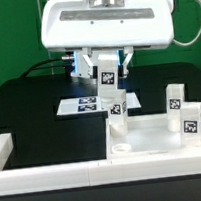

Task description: Assemble square table

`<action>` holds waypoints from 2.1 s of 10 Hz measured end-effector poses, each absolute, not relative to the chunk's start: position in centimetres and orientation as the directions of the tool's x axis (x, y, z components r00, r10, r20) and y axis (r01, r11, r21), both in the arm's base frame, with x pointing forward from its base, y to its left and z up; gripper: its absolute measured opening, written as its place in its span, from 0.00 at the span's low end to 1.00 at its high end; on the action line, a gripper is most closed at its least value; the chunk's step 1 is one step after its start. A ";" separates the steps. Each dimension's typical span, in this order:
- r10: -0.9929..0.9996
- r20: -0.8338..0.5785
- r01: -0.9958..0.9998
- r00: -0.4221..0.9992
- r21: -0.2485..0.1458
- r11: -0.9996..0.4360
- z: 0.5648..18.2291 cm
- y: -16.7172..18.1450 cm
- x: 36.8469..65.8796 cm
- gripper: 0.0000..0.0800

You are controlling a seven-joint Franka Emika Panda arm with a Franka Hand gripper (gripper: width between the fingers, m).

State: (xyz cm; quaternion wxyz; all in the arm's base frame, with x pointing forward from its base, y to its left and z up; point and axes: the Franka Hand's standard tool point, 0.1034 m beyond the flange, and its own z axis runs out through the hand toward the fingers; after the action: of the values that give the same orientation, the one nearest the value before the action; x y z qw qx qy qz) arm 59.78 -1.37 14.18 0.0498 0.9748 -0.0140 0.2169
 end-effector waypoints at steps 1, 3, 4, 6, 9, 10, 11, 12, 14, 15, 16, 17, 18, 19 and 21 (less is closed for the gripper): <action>0.005 0.447 -0.048 0.894 0.108 -0.993 12.9 -2.9 58.9 0.36; 0.010 0.457 -0.039 0.889 0.096 -0.995 11.6 -3.2 59.2 0.36; 0.001 0.468 -0.040 0.884 0.077 -0.996 11.1 -2.7 59.7 0.36; -0.025 0.474 -0.053 0.880 0.048 -0.997 9.4 -0.3 60.8 0.36; -0.016 0.482 -0.045 0.876 0.049 -0.998 9.6 0.1 61.7 0.36; -0.014 0.479 -0.045 0.878 0.052 -0.998 9.4 -0.2 61.7 0.36; -0.011 0.478 -0.043 0.878 0.056 -0.997 9.1 -0.3 61.6 0.36; -0.008 0.473 -0.040 0.881 0.058 -0.997 8.6 -0.2 61.4 0.36; -0.003 0.465 -0.035 0.885 0.060 -0.998 8.0 0.1 61.2 0.36; 0.001 0.467 -0.031 0.884 0.060 -0.998 7.9 0.4 61.4 0.36; 0.003 0.466 -0.029 0.885 0.062 -0.998 7.7 0.4 61.6 0.36; 0.005 0.461 -0.027 0.887 0.063 -0.998 7.3 0.5 61.5 0.36; 0.008 0.459 -0.024 0.889 0.065 -0.998 6.9 0.6 61.4 0.36; 0.012 0.457 -0.022 0.889 0.069 -0.997 6.5 0.6 61.3 0.36; 0.012 0.472 -0.025 0.881 0.073 -0.997 6.4 0.3 61.5 0.36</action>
Offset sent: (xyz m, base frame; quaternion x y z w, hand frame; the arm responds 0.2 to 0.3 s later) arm 0.0301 0.0338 -0.0174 0.1090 0.0608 0.0642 0.9901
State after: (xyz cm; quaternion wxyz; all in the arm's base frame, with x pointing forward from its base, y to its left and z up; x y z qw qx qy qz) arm 61.46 0.32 6.40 0.0386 0.9691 -0.0033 0.2436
